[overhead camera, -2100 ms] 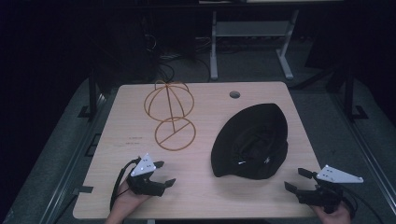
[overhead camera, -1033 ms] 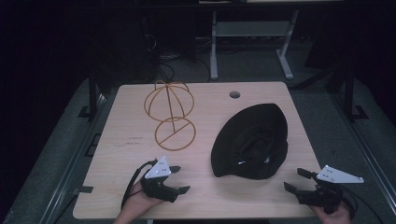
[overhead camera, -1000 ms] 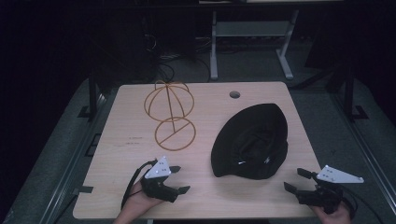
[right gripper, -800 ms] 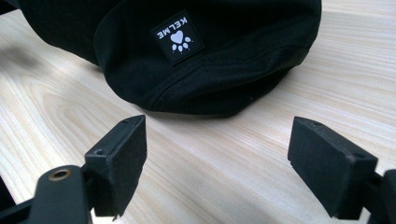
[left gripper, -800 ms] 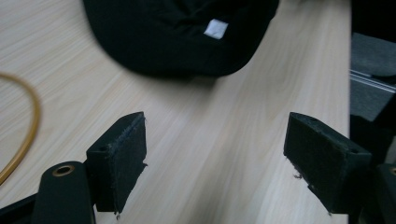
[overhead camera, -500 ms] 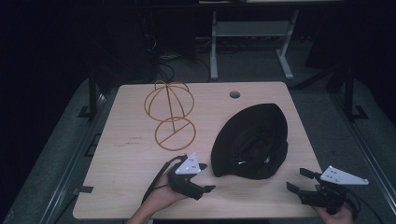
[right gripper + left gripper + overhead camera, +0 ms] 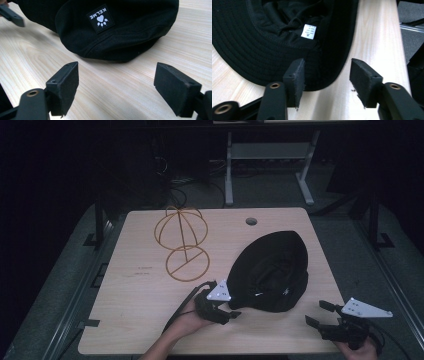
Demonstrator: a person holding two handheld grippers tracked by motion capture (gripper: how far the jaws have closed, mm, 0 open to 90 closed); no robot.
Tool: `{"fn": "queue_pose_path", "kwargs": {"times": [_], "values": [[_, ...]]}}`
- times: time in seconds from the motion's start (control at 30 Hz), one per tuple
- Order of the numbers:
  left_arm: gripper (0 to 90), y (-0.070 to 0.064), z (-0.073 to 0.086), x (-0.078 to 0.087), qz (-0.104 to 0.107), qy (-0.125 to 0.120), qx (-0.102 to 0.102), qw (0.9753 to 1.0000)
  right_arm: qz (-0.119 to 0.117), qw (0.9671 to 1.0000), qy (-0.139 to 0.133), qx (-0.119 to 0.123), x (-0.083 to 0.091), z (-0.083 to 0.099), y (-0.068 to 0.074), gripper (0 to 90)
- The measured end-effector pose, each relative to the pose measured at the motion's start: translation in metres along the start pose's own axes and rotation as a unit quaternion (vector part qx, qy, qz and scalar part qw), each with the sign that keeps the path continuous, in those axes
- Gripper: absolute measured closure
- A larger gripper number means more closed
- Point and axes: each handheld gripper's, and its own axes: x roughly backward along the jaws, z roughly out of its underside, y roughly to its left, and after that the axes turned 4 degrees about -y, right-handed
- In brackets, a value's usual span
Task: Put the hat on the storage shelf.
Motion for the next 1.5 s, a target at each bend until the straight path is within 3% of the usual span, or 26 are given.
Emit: {"fn": "queue_pose_path", "kwargs": {"times": [0.2, 0.33, 0.37, 0.47, 0.6, 0.77, 1.1, 1.27, 1.5], "values": [[57.0, 0.004, 0.0, -0.011, 0.008, 0.011, -0.001, 0.9999, -0.003, 1.0, 0.001, 0.003, -0.001, -0.001, 0.001, 19.4], [65.4, 0.003, -0.004, -0.013, 0.01, 0.017, -0.014, 0.9997, -0.005, 1.0, 0.0, 0.006, -0.002, -0.001, 0.002, 19.4], [71.8, 0.003, -0.007, -0.012, 0.014, 0.02, -0.025, 0.9994, -0.005, 1.0, 0.001, 0.006, -0.003, -0.001, 0.002, 19.4], [80.5, 0.002, -0.01, -0.011, 0.011, 0.017, -0.031, 0.9993, -0.006, 1.0, 0.001, 0.007, -0.003, -0.002, 0.003, 19.4], [84.4, 0.003, -0.019, -0.007, 0.012, 0.006, -0.031, 0.9994, -0.007, 0.9999, 0.0, 0.01, -0.005, -0.003, 0.005, 19.3], [85.3, 0.003, -0.037, -0.001, 0.015, -0.021, -0.022, 0.9994, -0.009, 0.9998, -0.007, 0.015, -0.008, -0.008, 0.01, 18.8], [85.5, 0.0, -0.061, 0.006, 0.028, -0.052, -0.016, 0.9981, -0.021, 0.9986, -0.028, 0.041, -0.019, -0.024, 0.021, 17.0], [85.4, 0.002, -0.066, 0.012, 0.034, -0.066, -0.009, 0.9972, -0.02, 0.9978, -0.033, 0.054, -0.023, -0.033, 0.021, 17.3], [85.5, 0.006, -0.068, 0.019, 0.039, -0.082, 0.004, 0.9959, -0.001, 0.9963, -0.03, 0.08, -0.036, -0.044, 0.02, 21.4]]}}
